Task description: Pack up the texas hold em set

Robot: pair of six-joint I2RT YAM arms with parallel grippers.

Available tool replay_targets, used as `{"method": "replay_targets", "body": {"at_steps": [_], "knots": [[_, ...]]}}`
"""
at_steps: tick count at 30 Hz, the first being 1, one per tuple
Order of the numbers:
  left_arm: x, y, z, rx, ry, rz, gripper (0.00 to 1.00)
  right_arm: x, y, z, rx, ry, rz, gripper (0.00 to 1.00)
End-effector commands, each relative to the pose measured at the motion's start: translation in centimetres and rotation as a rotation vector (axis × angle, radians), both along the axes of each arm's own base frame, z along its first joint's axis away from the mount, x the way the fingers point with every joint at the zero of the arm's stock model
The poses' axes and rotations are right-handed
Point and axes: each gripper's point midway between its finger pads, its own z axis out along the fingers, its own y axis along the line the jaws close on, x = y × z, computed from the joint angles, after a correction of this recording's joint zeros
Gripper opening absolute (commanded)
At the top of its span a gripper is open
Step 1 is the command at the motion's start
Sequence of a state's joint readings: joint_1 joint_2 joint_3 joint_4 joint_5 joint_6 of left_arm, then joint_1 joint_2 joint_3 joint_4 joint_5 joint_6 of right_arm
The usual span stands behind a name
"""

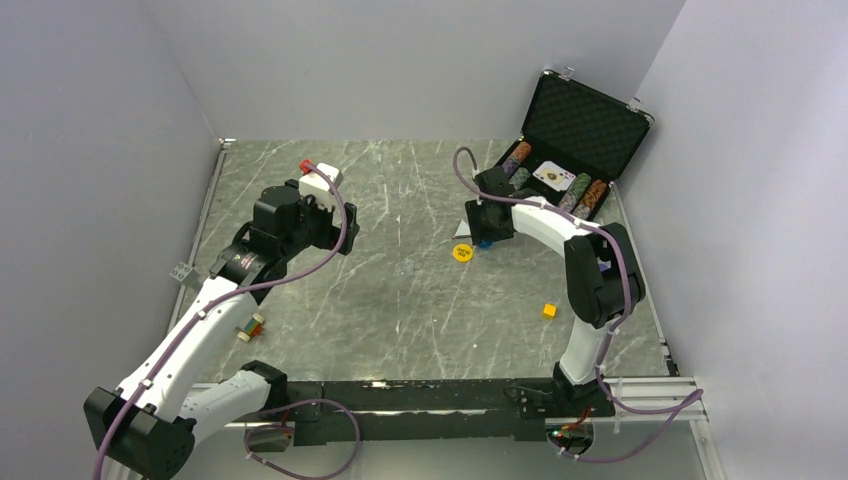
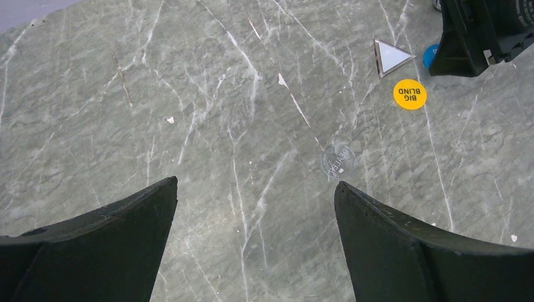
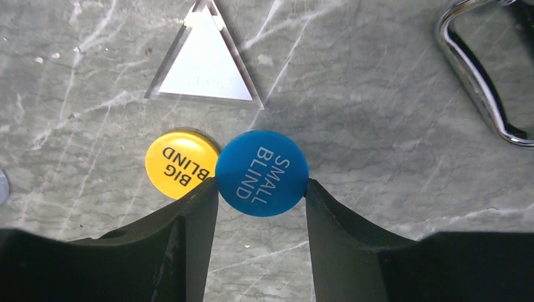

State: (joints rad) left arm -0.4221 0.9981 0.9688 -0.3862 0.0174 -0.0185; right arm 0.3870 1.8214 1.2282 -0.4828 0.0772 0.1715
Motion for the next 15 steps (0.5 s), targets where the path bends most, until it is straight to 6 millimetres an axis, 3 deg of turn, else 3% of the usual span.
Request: {"method": "replay_targets", "body": {"at_steps": [1, 6, 11, 15], "knots": [[0.1, 0.5, 1.0, 0.02, -0.046, 0.003, 0.98, 1.4, -0.7, 3.7, 0.014, -0.064, -0.019, 0.4], [0.2, 0.5, 0.8, 0.025, -0.045, 0.001, 0.98, 3.3, -3.0, 6.1, 0.054, -0.09, -0.058, 0.39], [0.2, 0.5, 0.7, 0.029, -0.042, 0.001, 0.98, 6.6, -8.4, 9.3, 0.072, -0.158, -0.167, 0.38], [0.2, 0.5, 0.6, 0.03, -0.04, 0.001, 0.98, 9.5, -11.5, 10.7, 0.087, -0.184, -0.223, 0.38]]}}
